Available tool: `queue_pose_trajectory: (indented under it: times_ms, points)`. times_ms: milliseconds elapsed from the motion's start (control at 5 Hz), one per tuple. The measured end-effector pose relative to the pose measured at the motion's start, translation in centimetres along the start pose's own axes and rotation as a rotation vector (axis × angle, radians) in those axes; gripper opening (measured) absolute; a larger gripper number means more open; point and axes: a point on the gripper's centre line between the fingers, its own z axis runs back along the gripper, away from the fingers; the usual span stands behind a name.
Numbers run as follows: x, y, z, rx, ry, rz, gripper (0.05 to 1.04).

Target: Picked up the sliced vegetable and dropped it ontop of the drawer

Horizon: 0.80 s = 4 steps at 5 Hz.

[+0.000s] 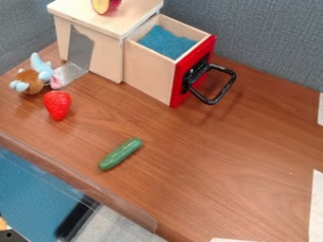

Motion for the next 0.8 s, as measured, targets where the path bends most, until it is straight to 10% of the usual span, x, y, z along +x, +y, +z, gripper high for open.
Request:
queue_pose_trajectory:
  times_ms: [800]
  points:
    - [-0.3, -0.6, 3.1, 0.014, -0.049, -0.079, 1.001]
